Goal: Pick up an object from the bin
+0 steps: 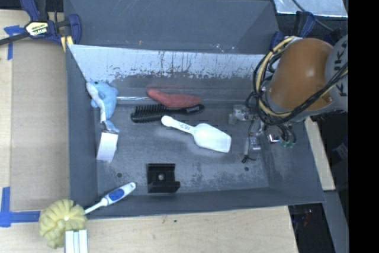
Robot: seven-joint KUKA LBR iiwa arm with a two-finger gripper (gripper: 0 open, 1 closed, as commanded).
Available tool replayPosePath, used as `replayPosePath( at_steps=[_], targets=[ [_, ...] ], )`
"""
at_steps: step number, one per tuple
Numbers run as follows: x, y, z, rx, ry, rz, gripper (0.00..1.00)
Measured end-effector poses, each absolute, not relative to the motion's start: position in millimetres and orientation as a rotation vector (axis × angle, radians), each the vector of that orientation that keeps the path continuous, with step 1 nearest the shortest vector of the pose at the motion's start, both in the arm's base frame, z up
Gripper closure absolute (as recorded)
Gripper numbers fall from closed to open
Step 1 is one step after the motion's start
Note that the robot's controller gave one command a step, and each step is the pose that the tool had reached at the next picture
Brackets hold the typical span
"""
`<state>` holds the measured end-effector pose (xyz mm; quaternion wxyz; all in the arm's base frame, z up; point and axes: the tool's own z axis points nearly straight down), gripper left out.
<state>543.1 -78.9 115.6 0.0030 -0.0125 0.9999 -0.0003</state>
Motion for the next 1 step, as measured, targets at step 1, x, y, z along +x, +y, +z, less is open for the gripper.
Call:
replayPosePath(
  at_steps=[1],
  targets=[
    [539.1, -78.3, 79.6, -0.006, 3.13, -0.007, 0.0]
  ],
)
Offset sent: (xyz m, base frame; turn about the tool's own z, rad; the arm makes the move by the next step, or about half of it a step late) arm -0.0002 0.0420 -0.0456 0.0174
